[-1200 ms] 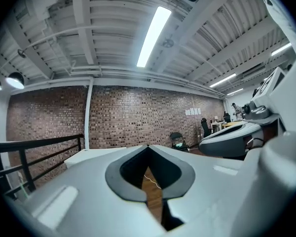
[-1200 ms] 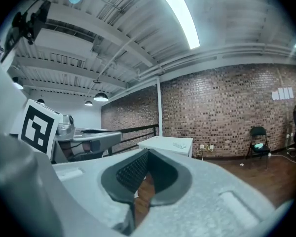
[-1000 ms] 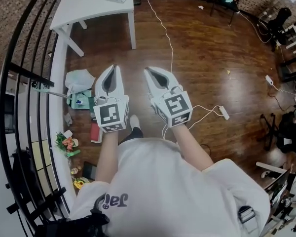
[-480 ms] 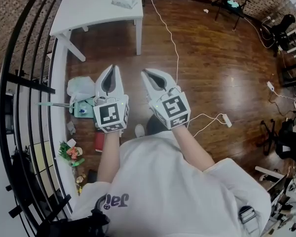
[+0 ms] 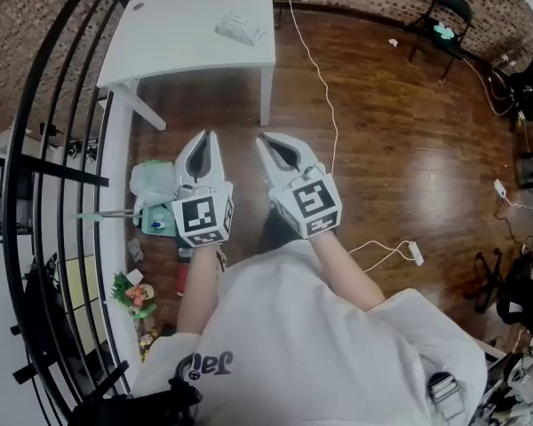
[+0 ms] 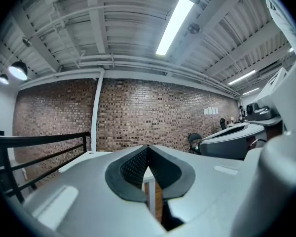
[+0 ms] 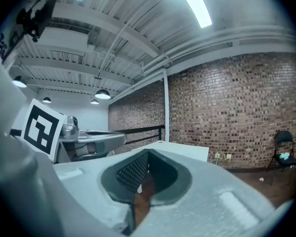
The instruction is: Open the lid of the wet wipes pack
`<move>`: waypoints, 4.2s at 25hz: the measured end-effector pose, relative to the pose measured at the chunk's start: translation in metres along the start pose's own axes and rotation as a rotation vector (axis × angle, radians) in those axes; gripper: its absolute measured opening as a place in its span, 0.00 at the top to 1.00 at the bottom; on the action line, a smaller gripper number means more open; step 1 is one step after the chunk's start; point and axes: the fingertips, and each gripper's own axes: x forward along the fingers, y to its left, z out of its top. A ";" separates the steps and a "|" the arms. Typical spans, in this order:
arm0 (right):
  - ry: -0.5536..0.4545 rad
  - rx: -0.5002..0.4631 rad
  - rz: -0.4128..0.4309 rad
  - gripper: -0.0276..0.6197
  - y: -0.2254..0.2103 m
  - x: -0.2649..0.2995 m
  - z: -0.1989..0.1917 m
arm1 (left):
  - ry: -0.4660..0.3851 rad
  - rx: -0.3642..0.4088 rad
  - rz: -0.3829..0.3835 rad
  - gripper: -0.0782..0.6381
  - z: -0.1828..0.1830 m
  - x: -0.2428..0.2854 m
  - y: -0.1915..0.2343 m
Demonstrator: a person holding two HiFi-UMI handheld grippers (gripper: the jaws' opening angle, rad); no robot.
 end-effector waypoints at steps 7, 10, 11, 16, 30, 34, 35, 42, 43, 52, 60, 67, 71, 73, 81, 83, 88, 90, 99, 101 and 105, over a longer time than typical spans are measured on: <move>-0.047 0.009 -0.035 0.98 -0.116 0.051 0.038 | -0.034 0.034 -0.020 0.87 0.032 0.119 -0.018; -0.031 0.036 -0.031 0.98 -0.149 0.075 0.037 | -0.012 0.040 -0.029 0.87 0.032 0.155 -0.023; -0.027 0.040 -0.026 0.98 -0.158 0.084 0.037 | -0.010 0.039 -0.027 0.87 0.034 0.165 -0.022; -0.010 0.059 0.022 0.98 -0.183 0.125 0.032 | 0.026 0.054 0.029 0.87 0.029 0.199 -0.004; 0.075 0.045 -0.013 0.98 -0.213 0.273 0.010 | 0.048 0.003 -0.025 0.87 -0.011 0.324 0.100; 0.055 0.015 -0.067 0.98 -0.241 0.327 0.039 | 0.003 -0.005 -0.091 0.87 0.016 0.387 0.132; 0.049 0.006 -0.083 0.98 -0.247 0.340 0.047 | -0.005 -0.013 -0.107 0.87 0.021 0.402 0.139; 0.078 0.019 -0.219 0.98 -0.265 0.419 0.054 | 0.046 -0.048 -0.226 0.87 0.006 0.459 0.177; 0.091 0.023 -0.231 0.98 -0.265 0.427 0.051 | 0.063 -0.060 -0.249 0.87 -0.001 0.464 0.179; 0.241 0.104 -0.332 0.98 -0.276 0.435 -0.001 | 0.213 -0.080 -0.344 0.87 -0.068 0.503 0.192; 0.294 0.211 -0.320 0.98 -0.282 0.451 -0.054 | 0.436 -0.013 -0.443 0.87 -0.161 0.542 0.190; 0.312 0.344 -0.394 0.98 -0.290 0.469 -0.096 | 0.574 0.021 -0.567 0.87 -0.220 0.566 0.172; 0.319 0.413 -0.422 0.98 -0.300 0.469 -0.117 | 0.641 0.073 -0.594 0.87 -0.245 0.576 0.165; 0.316 0.436 -0.433 0.98 -0.306 0.470 -0.125 | 0.669 0.103 -0.608 0.87 -0.258 0.577 0.162; 0.373 0.374 -0.414 0.95 -0.311 0.486 -0.147 | 0.632 0.088 -0.616 0.87 -0.265 0.576 0.160; 0.400 0.323 -0.403 0.90 -0.312 0.490 -0.153 | 0.627 0.073 -0.621 0.87 -0.265 0.577 0.160; 0.486 0.113 -0.377 0.80 -0.321 0.494 -0.161 | 0.629 0.051 -0.616 0.87 -0.266 0.578 0.161; 0.520 0.016 -0.353 0.75 -0.325 0.495 -0.162 | 0.627 0.043 -0.615 0.87 -0.265 0.578 0.162; 0.597 -0.281 -0.242 0.65 -0.331 0.507 -0.166 | 0.609 0.024 -0.602 0.87 -0.265 0.579 0.161; 0.617 -0.335 -0.233 0.65 -0.330 0.511 -0.169 | 0.609 0.020 -0.602 0.87 -0.265 0.579 0.161; 0.650 -0.426 -0.235 0.65 -0.332 0.515 -0.172 | 0.606 0.018 -0.605 0.87 -0.265 0.579 0.161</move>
